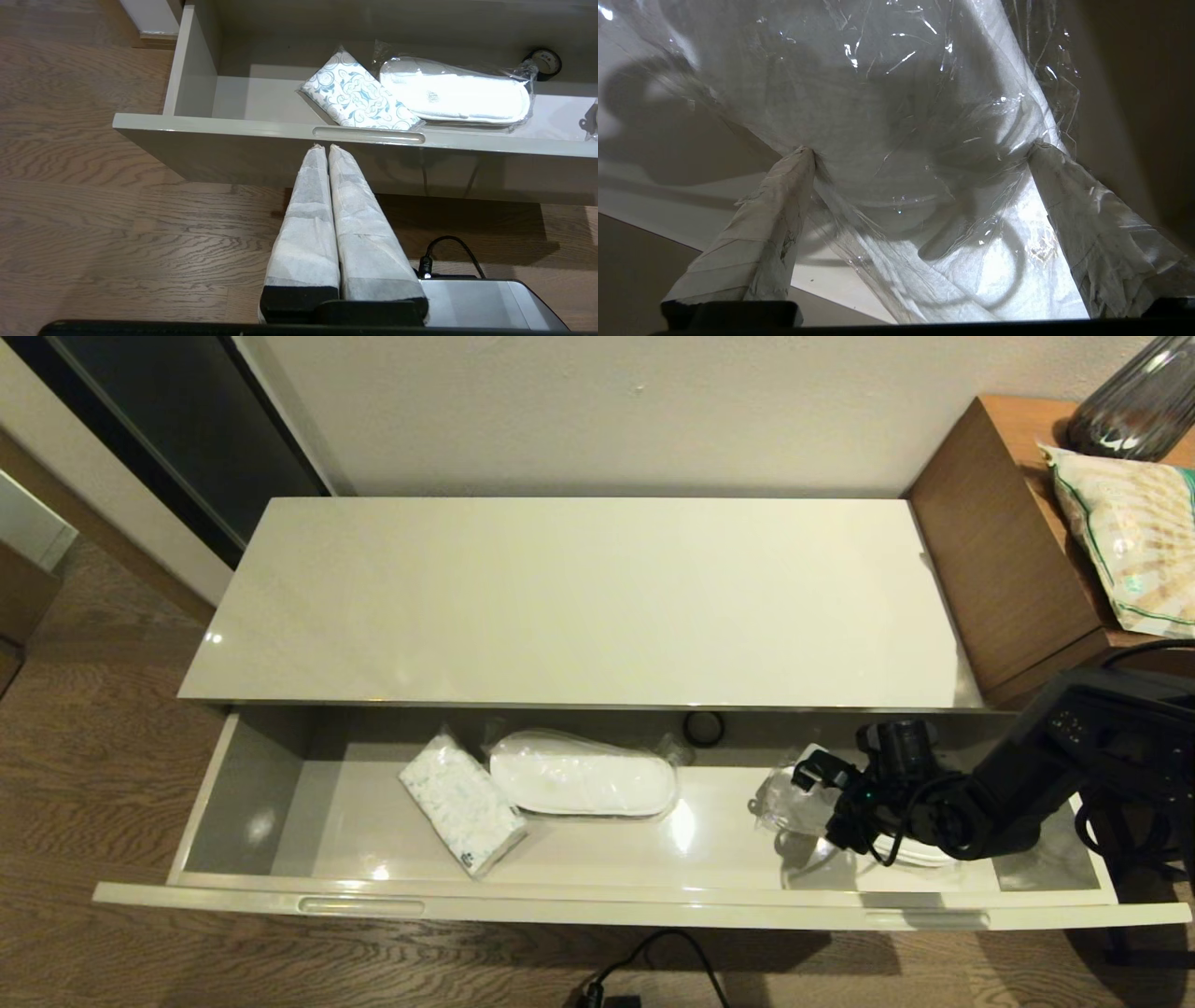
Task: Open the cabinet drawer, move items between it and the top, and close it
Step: Take out the disposable slippers from the drawer
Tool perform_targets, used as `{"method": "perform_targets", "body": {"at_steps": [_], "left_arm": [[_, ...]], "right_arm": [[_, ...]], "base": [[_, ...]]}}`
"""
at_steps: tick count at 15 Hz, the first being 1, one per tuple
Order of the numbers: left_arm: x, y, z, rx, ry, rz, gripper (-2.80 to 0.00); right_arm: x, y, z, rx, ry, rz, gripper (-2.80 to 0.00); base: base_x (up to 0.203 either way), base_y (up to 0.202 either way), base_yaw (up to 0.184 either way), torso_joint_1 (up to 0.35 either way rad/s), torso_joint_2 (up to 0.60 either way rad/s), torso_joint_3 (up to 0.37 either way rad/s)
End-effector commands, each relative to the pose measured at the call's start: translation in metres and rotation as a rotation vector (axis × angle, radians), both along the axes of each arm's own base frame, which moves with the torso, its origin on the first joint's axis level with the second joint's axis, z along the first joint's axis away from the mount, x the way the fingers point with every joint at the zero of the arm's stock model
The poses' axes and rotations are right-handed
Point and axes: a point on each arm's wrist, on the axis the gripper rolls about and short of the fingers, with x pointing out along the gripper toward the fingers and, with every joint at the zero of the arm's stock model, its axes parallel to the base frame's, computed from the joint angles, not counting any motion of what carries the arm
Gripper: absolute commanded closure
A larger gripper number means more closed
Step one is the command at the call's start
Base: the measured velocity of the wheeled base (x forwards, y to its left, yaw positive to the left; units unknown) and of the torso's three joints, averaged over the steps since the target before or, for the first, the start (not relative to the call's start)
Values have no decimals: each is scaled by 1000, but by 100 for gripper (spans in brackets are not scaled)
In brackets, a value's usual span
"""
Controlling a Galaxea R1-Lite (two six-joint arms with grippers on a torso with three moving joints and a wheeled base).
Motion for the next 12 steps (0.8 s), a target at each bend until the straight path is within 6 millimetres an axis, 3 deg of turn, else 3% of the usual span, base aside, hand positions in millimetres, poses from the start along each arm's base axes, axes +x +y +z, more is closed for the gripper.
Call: {"method": "perform_targets", "body": {"at_steps": [1,5,9,10,12], "left_arm": [[0,0,0,0,1,1,0],[0,0,0,0,1,1,0],[0,0,0,-1,1,1,0],[0,0,0,0,1,1,0],[0,0,0,-2,1,1,0]], "right_arm": [[7,-8,-8,17,39,22,-280],[4,-19,0,28,56,69,-280],[6,-20,-6,23,45,74,-280],[7,-20,-7,21,39,72,0],[6,-20,-6,12,35,72,0]], "base": [[0,0,0,0,0,0],[0,0,0,0,0,0],[0,0,0,0,0,0],[0,0,0,0,0,0],[0,0,0,0,0,0]]}}
